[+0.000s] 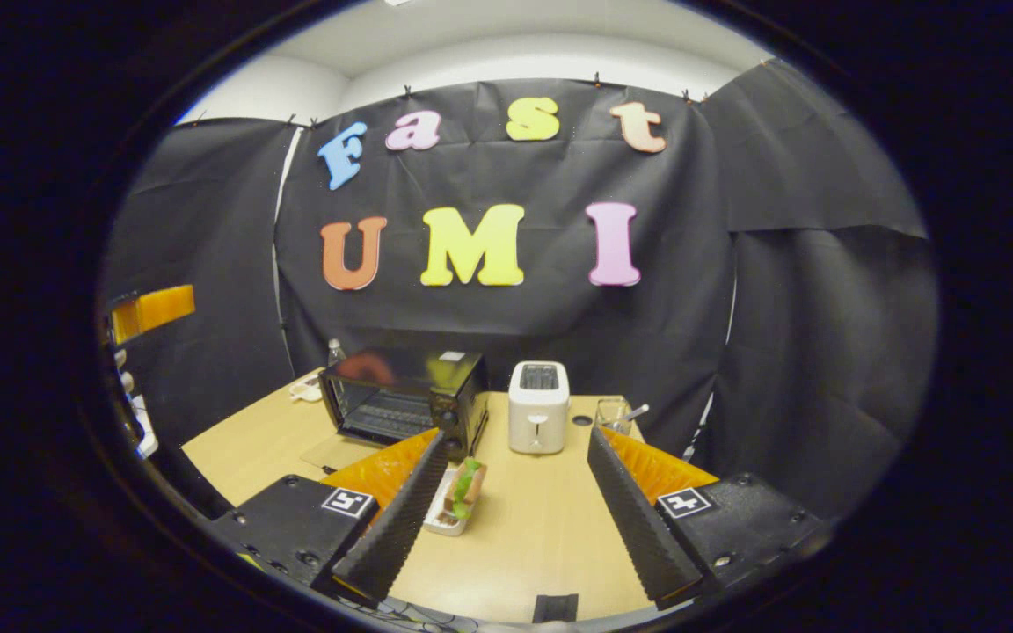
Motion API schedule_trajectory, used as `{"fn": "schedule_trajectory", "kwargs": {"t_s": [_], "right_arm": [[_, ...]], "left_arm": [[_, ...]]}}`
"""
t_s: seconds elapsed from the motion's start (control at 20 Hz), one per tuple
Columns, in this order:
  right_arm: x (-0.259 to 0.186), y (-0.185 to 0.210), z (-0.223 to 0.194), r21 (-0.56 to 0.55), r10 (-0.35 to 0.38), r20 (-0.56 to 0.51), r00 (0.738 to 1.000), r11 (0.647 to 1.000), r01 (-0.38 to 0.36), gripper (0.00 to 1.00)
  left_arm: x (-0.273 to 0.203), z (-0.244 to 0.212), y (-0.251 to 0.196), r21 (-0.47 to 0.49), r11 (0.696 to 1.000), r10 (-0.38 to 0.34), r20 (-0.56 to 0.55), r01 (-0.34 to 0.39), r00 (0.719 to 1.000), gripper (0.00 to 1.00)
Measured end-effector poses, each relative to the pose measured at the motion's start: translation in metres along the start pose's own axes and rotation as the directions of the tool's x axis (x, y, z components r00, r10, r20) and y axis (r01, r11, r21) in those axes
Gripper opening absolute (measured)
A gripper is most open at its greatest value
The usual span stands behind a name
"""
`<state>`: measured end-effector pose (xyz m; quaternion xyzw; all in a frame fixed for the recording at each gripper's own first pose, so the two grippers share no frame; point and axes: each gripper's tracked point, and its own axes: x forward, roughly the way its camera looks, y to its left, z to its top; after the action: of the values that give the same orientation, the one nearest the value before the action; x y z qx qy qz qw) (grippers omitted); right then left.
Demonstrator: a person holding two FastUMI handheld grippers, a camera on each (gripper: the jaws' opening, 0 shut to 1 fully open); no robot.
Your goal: Open the electric oven with the left hand, put the food in, and close the electric oven.
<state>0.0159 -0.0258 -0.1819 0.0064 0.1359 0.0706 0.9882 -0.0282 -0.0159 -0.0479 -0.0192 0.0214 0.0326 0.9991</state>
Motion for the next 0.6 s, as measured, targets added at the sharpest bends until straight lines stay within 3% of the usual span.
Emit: {"fn": "schedule_trajectory", "kwargs": {"t_s": [0.1, 0.15, 0.2, 0.35, 0.6], "right_arm": [[0.025, 0.009, -0.031, 0.013, 0.020, -0.064, 0.998, 1.000, -0.020, 1.00], [0.038, 0.015, -0.050, 0.025, 0.036, -0.099, 0.994, 0.999, -0.034, 0.95], [0.050, 0.021, -0.066, 0.049, 0.055, -0.136, 0.989, 0.998, -0.049, 1.00], [0.088, 0.039, -0.106, 0.116, 0.117, -0.227, 0.967, 0.989, -0.092, 1.00], [0.149, 0.053, -0.139, 0.126, 0.173, -0.315, 0.933, 0.982, -0.139, 0.98]], "left_arm": [[-0.001, 0.002, 0.008, 0.011, 1.000, 0.015, -0.003, -0.015, 1.000, 0.94], [-0.001, 0.001, 0.013, 0.016, 1.000, 0.021, -0.010, -0.021, 1.000, 0.94], [0.000, 0.002, 0.016, 0.019, 0.999, 0.026, -0.012, -0.026, 1.000, 0.94], [-0.001, 0.000, 0.024, 0.034, 0.998, 0.044, -0.025, -0.043, 0.999, 0.95], [0.001, -0.007, 0.029, 0.066, 0.996, 0.069, -0.056, -0.065, 0.996, 0.95]]}}
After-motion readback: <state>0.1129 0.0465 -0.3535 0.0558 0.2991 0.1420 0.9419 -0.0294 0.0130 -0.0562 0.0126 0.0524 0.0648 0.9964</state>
